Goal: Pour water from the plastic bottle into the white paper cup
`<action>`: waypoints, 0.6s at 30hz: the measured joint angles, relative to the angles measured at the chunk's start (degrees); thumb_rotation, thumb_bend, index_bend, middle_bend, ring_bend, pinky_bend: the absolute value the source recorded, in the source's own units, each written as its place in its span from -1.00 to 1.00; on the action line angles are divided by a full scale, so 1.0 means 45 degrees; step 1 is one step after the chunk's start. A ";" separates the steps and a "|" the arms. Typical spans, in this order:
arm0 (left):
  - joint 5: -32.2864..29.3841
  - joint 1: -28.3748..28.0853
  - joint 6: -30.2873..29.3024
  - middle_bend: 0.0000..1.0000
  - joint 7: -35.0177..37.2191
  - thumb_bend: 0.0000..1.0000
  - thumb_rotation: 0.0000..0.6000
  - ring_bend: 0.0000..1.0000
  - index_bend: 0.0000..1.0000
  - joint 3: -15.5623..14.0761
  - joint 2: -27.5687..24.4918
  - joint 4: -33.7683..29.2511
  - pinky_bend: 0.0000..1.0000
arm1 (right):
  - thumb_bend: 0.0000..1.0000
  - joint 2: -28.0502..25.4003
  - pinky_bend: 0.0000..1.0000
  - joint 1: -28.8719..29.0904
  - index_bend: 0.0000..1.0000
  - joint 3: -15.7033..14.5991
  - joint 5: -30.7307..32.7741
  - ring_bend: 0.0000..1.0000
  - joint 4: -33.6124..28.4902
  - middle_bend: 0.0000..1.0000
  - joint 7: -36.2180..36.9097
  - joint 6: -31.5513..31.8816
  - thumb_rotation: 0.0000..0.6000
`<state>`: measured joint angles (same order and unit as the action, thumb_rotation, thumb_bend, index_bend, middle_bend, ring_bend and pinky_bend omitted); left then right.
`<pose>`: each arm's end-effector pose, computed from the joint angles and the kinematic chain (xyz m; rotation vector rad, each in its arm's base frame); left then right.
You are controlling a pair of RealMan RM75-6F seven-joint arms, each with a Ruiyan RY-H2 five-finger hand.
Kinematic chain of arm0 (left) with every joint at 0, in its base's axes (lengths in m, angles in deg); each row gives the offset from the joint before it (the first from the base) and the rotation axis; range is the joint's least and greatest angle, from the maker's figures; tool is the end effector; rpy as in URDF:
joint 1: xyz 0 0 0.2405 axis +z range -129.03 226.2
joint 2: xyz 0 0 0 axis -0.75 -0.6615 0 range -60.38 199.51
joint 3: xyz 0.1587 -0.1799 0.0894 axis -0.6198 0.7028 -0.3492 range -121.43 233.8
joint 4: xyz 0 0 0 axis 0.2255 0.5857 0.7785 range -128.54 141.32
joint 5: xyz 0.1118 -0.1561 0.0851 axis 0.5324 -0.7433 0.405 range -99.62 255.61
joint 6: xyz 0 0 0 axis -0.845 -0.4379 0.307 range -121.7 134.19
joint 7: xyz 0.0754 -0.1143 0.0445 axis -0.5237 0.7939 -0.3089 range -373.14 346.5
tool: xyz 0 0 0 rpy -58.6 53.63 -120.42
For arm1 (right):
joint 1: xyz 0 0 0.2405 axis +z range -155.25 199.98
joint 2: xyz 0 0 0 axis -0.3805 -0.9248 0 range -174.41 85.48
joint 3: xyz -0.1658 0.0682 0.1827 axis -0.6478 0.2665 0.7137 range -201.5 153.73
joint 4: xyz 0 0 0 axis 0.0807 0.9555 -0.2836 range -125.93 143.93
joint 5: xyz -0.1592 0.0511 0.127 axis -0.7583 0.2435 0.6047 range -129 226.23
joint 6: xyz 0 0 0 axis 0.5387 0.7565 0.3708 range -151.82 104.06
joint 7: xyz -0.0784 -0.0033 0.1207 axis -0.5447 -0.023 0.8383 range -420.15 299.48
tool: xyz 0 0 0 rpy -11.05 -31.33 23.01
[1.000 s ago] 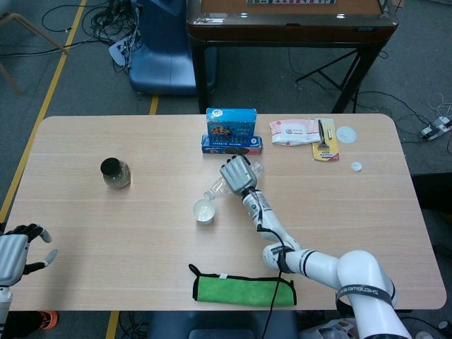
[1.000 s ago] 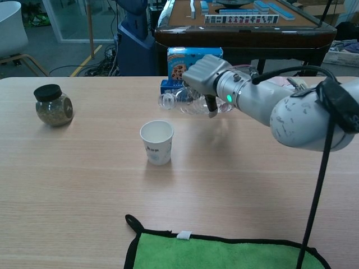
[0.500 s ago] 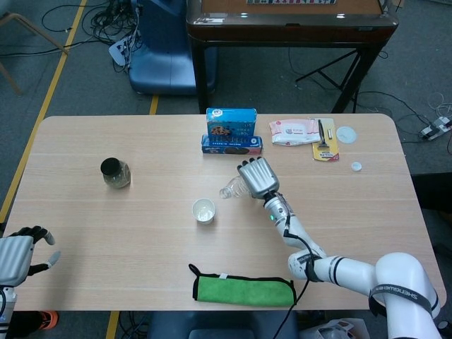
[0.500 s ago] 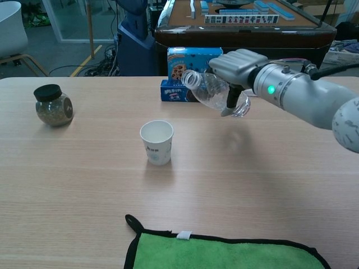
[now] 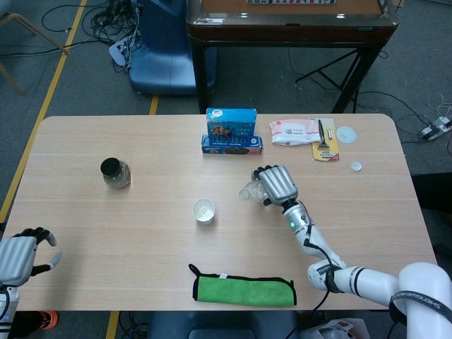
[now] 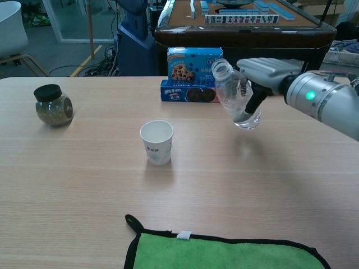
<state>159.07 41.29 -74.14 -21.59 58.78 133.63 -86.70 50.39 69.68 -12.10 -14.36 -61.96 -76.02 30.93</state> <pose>-0.3166 0.1926 0.1512 -1.4314 -0.8770 -0.7469 -0.1439 -0.3856 -0.0252 1.7994 -0.8882 0.9511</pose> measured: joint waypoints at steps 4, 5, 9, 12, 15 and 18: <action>-0.0018 -0.0009 0.0052 -0.07 -0.0014 -0.61 1.00 -0.19 0.11 -0.0023 0.0019 0.0012 0.08 | -0.78 -0.0079 0.03 -0.0382 0.19 -0.0092 -0.0695 -0.01 0.0262 0.21 0.1550 0.0126 1.00; -0.0021 -0.0010 0.0057 -0.07 -0.0025 -0.61 1.00 -0.19 0.11 -0.0028 0.0027 0.0020 0.08 | -0.79 -0.0081 0.03 -0.0455 0.19 -0.0098 -0.0820 -0.01 0.0330 0.21 0.1848 0.0166 1.00; -0.0019 -0.0014 0.0064 -0.07 -0.0067 -0.61 1.00 -0.19 0.11 -0.0041 0.0054 0.0027 0.08 | -0.81 -0.0050 0.03 -0.0744 0.19 -0.0104 -0.1262 -0.01 0.0586 0.21 0.3022 0.0342 1.00; -0.0022 -0.0014 0.0072 -0.07 -0.0097 -0.60 1.00 -0.19 0.11 -0.0054 0.0076 0.0035 0.08 | -0.82 -0.0003 0.03 -0.0925 0.19 -0.0111 -0.1526 -0.01 0.0747 0.20 0.3827 0.0415 1.00; -0.0041 -0.0009 0.0080 -0.07 -0.0122 -0.60 1.00 -0.19 0.11 -0.0062 0.0091 0.0049 0.08 | -0.84 0.0060 0.03 -0.1068 0.19 -0.0129 -0.1757 -0.01 0.0950 0.20 0.4579 0.0415 1.00; -0.0058 -0.0009 0.0082 -0.07 -0.0097 -0.60 1.00 -0.19 0.11 -0.0056 0.0091 0.0044 0.08 | -0.86 0.0153 0.03 -0.1168 0.19 -0.0152 -0.1953 -0.01 0.1194 0.19 0.5228 0.0362 1.00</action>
<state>158.81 41.25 -73.77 -22.02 58.53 134.03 -86.50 51.07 64.42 -12.78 -23.14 -56.59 -52.50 32.56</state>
